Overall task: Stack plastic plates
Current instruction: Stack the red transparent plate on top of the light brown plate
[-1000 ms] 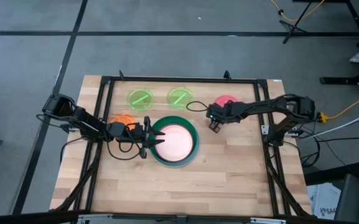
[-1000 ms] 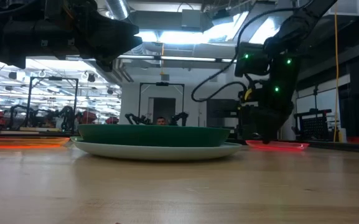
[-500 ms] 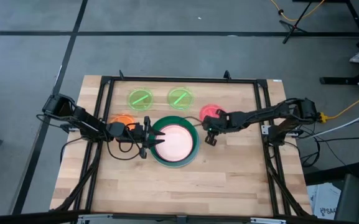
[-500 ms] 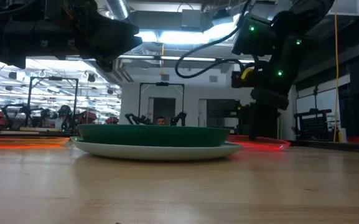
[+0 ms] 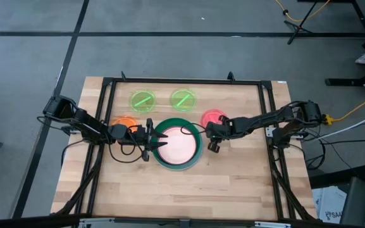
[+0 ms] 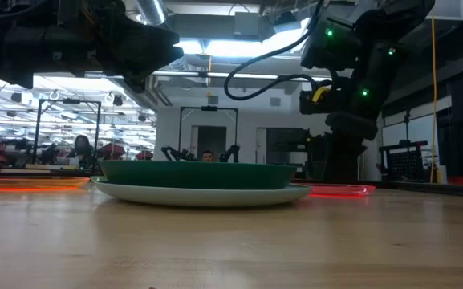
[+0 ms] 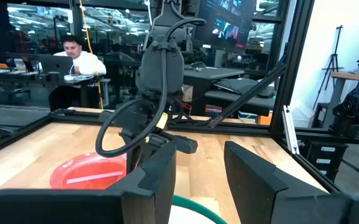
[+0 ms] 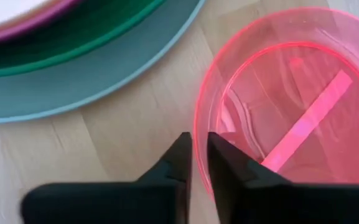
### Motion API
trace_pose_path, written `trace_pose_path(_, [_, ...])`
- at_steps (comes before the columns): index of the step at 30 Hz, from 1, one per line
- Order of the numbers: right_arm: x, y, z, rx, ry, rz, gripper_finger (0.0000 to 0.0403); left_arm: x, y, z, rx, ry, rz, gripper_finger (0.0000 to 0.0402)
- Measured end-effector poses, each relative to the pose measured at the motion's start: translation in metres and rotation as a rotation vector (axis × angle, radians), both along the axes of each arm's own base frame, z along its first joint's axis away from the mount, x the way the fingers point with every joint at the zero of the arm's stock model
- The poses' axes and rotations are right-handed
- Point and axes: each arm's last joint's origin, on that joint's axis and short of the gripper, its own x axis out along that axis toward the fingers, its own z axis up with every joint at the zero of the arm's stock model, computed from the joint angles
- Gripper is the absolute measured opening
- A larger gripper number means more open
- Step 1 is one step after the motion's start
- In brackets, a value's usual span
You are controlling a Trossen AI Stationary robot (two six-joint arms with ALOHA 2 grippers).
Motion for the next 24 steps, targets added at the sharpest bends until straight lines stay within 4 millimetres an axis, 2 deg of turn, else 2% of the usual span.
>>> trace_pose_path(5, [0.0, 0.0, 0.0, -0.019, 0.006, 0.039, 0.0104, 0.0, 0.0, 0.0, 0.0, -0.001, 0.0, 0.013])
trace_pose_path(10, [0.001, 0.0, 0.0, -0.05, 0.018, 0.111, 0.0136, 0.0, 0.0, 0.0, 0.0, 0.0, 0.0, 0.013])
trace_pose_path(15, [0.002, -0.002, -0.002, -0.114, 0.024, 0.109, 0.0139, 0.0, 0.0, 0.0, 0.0, 0.0, 0.0, 0.013])
trace_pose_path(24, [0.007, -0.002, -0.021, -0.118, 0.083, 0.136, 0.0115, 0.0, 0.0, -0.001, 0.001, 0.006, 0.004, 0.013])
